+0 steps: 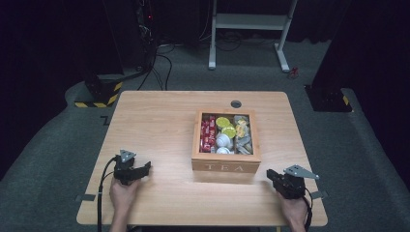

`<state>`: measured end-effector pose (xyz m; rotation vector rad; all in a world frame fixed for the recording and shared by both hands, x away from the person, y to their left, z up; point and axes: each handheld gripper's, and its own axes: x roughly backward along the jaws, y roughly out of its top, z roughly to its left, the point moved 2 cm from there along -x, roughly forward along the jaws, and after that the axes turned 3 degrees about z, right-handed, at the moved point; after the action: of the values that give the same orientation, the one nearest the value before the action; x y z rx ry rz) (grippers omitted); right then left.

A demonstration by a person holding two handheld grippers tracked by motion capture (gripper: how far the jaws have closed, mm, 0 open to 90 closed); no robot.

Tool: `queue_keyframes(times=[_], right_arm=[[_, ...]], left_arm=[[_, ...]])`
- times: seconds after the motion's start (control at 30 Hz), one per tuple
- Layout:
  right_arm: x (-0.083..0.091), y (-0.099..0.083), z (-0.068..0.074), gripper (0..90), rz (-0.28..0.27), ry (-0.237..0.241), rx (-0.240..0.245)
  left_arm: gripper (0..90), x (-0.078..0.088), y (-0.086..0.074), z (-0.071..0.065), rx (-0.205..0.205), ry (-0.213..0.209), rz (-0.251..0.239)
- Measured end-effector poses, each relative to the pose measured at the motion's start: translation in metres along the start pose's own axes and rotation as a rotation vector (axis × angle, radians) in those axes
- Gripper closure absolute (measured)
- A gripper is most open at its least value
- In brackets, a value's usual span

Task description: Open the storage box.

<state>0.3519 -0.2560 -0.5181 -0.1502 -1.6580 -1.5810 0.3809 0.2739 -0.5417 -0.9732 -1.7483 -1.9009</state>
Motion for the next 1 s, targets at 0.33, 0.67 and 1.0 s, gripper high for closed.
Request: queue_keyframes(times=[0.33,0.67,1.0], right_arm=[[-0.002,0.007,0.012,89.8,-0.008,0.033,0.059],[-0.004,0.014,0.022,89.9,-0.015,0.057,0.08],[-0.012,0.02,0.03,90.0,-0.018,0.076,0.081]], left_arm=[[24.3,0.0,0.0,0.0,0.0,0.0,-0.001],[24.3,0.0,0.0,0.0,0.002,-0.001,-0.003],[24.3,0.0,0.0,0.0,0.003,-0.002,-0.003]])
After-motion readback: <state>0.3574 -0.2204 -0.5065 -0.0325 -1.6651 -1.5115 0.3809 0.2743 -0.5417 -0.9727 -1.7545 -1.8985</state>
